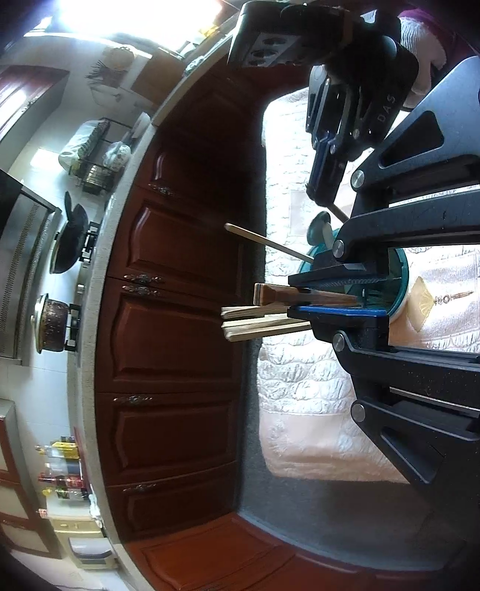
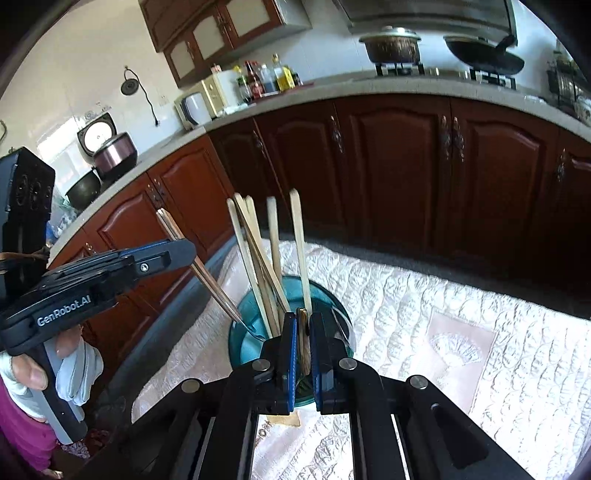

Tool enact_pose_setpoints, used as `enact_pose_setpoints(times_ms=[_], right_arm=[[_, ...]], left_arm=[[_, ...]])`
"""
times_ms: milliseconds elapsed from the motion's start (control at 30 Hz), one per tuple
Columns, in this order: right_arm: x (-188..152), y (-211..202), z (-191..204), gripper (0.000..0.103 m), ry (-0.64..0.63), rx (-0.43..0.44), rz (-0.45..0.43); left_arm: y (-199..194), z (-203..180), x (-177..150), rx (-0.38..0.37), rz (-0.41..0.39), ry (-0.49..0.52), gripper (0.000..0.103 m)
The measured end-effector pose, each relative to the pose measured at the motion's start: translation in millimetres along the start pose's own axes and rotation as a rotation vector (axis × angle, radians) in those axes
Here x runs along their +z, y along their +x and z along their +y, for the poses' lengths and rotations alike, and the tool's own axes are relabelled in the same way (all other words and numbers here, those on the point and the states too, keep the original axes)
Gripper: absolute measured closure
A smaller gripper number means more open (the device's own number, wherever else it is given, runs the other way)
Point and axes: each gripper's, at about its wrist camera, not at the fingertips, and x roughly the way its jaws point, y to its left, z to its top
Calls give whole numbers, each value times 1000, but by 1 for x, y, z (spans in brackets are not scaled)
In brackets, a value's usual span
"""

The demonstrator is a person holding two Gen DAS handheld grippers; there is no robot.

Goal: Organize utensils
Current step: 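Open the left tool to drop the fork into the holder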

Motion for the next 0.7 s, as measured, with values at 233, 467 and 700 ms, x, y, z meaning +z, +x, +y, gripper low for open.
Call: enact_pose_setpoints(times_ms=[233,467,700], right_arm=[[-9,26,-9,97,37,7,54],[-13,43,-17,97,67,10,74],[-16,39,-25,90,96,14,57]], left_arm=[[18,-2,-11,14,35,-1,95],[22,-1,-18,19,39,-10,95],[23,-6,-18,42,30,-4,95]])
